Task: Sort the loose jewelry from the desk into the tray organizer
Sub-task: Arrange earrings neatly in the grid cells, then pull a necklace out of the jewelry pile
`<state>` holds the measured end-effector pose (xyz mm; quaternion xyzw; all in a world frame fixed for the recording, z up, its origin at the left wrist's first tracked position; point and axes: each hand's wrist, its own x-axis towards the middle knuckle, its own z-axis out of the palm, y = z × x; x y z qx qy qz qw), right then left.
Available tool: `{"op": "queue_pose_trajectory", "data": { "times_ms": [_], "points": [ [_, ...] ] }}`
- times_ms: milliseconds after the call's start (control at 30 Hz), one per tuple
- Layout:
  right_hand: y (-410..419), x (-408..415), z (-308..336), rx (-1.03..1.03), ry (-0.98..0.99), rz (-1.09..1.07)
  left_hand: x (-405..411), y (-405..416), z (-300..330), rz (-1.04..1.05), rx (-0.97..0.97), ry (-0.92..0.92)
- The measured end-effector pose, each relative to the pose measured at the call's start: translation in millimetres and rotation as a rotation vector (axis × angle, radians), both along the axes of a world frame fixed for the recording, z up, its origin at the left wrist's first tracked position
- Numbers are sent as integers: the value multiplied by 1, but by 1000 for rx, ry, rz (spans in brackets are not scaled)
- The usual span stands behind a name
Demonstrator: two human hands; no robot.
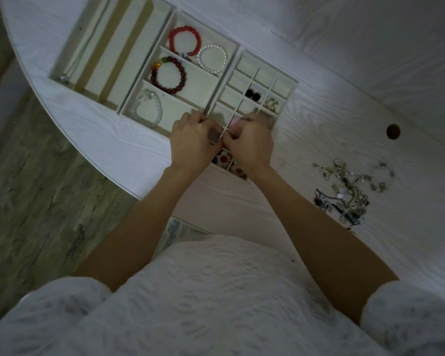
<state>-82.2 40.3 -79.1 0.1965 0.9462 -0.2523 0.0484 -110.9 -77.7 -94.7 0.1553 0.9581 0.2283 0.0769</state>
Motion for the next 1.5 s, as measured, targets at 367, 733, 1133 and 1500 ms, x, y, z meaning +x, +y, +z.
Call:
{"op": "queue_pose_trajectory", "data": {
  "times_ms": [367,733,1133,1500],
  "points": [
    [-7,7,-2,496,63,224,0,1,1,1,8,-5],
    [-8,13,-6,390,-5,94,1,0,1,-15,14,-6],
    [11,39,15,-26,74,58,13,-13,-8,-153,45,194],
    [108,186,25,163,-243,-273,68,11,-4,-386,6,118]
  ]
}}
